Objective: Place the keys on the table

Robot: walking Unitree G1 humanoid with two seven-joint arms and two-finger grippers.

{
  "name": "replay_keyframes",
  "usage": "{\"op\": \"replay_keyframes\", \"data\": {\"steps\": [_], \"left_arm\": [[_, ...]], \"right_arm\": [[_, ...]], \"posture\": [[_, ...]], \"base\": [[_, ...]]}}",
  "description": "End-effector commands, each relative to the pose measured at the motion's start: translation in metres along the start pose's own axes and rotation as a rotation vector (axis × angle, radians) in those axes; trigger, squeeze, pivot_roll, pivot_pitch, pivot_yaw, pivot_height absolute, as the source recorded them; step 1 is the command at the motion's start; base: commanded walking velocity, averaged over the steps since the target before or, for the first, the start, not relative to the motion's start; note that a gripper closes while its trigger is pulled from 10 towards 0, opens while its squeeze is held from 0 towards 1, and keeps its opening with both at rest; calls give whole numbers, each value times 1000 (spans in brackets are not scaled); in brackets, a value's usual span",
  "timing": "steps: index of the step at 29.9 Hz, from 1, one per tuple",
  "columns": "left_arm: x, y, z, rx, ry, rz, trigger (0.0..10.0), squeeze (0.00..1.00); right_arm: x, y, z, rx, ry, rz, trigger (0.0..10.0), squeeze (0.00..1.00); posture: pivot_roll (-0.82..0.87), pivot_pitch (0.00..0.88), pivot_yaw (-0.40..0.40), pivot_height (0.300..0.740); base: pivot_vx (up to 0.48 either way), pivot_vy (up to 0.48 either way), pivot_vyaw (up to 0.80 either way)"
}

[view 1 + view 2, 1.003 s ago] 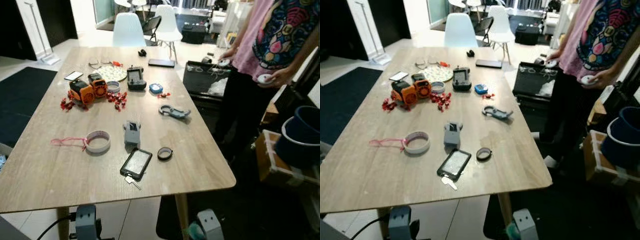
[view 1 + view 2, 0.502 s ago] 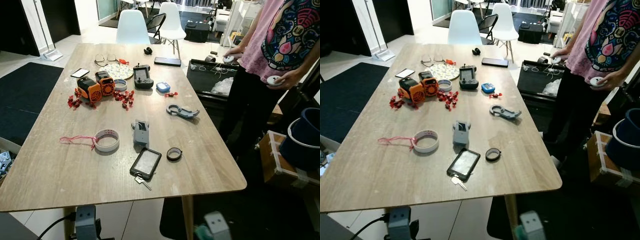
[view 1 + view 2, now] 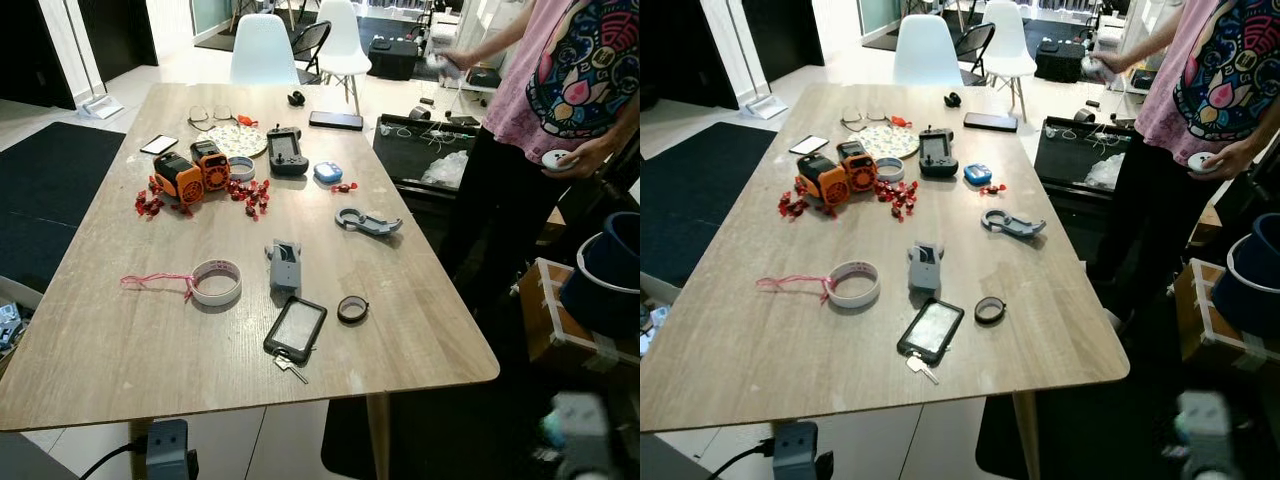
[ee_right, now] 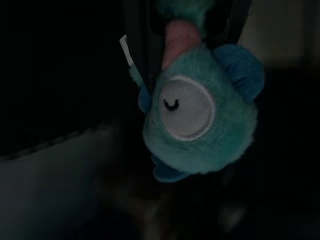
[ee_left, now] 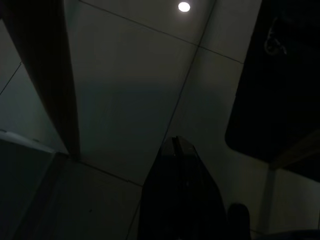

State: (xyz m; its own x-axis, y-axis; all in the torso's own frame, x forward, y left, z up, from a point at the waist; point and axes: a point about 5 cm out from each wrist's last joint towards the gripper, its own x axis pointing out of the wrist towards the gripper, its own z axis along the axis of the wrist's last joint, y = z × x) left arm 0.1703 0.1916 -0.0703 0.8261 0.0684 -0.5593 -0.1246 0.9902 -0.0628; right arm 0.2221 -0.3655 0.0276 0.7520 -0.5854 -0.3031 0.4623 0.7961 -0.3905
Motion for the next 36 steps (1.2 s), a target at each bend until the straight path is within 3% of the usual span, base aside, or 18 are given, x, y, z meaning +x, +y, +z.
{"op": "replay_keyframes", "data": {"steps": [1, 2, 3, 4, 6, 8, 9, 10, 11, 13, 16, 17, 18, 21, 29, 36], "left_arm": [[-2, 4, -3, 5, 10, 9, 10000, 0], [-2, 4, -3, 5, 11, 9, 10000, 0], [-2, 4, -3, 5, 11, 9, 10000, 0], [-2, 4, -3, 5, 10, 10, 10000, 0], [-2, 4, -3, 4, 9, 11, 10000, 0], [-2, 4, -3, 4, 9, 11, 10000, 0], [-2, 4, -3, 3, 8, 11, 10000, 0], [-2, 4, -3, 3, 7, 13, 10000, 0], [-2, 4, -3, 3, 7, 13, 10000, 0], [-3, 4, -3, 2, 6, 13, 10000, 0], [-3, 4, -3, 1, 6, 13, 10000, 0], [-3, 5, -4, 1, 7, 15, 10000, 0], [-3, 5, -4, 0, 6, 16, 10000, 0], [-4, 5, -4, 0, 5, 17, 10000, 0], [-4, 5, -4, -3, 3, 17, 10000, 0], [-3, 5, -3, -7, 0, 15, 10000, 0]], "right_arm": [[8, -8, 25, 60, -103, -53, 10000, 0], [12, -10, 39, 82, -146, -64, 10000, 0], [12, -10, 39, 82, -146, -64, 10000, 0], [20, -8, 73, 134, -253, -61, 10000, 0], [24, 3, 105, 184, -347, -7, 10000, 0], [24, 8, 115, 200, -373, 19, 10000, 0], [24, 19, 127, 221, -406, 88, 10000, 0], [21, 46, 148, 235, -463, 246, 10000, 0], [21, 46, 148, 235, -463, 246, 10000, 0], [15, 70, 163, 226, -507, 382, 10000, 0], [12, 79, 167, 224, -522, 440, 10000, 0], [-6, 121, 179, 191, -581, 696, 10000, 0], [-20, 143, 184, 173, -609, 833, 10000, 0], [-45, 175, 187, 168, -640, 1050, 10000, 0], [-74, 201, 188, 182, -663, 1279, 10000, 0], [-87, 207, 182, 129, -646, 1417, 10000, 0]], "posture": [[61, 23, -57, 740], [62, 20, -58, 740], [62, 20, -58, 740], [63, 20, -58, 740], [65, 19, -61, 740], [65, 19, -61, 740], [68, 19, -65, 740], [70, 20, -66, 740], [70, 20, -66, 740], [72, 20, -67, 740], [72, 20, -67, 740], [75, 19, -69, 740], [76, 19, -70, 740], [77, 20, -70, 740], [76, 23, -68, 740], [75, 23, -71, 740]], "base": [[0, 0, 0], [0, 0, 0], [0, 0, 0], [0, 0, 0], [0, 0, 0], [0, 0, 0], [0, 0, 0], [0, 0, 0], [0, 0, 0], [0, 0, 0], [0, 0, 0], [0, 0, 0], [0, 0, 0], [0, 0, 0], [0, 0, 0], [0, 0, 0]]}}
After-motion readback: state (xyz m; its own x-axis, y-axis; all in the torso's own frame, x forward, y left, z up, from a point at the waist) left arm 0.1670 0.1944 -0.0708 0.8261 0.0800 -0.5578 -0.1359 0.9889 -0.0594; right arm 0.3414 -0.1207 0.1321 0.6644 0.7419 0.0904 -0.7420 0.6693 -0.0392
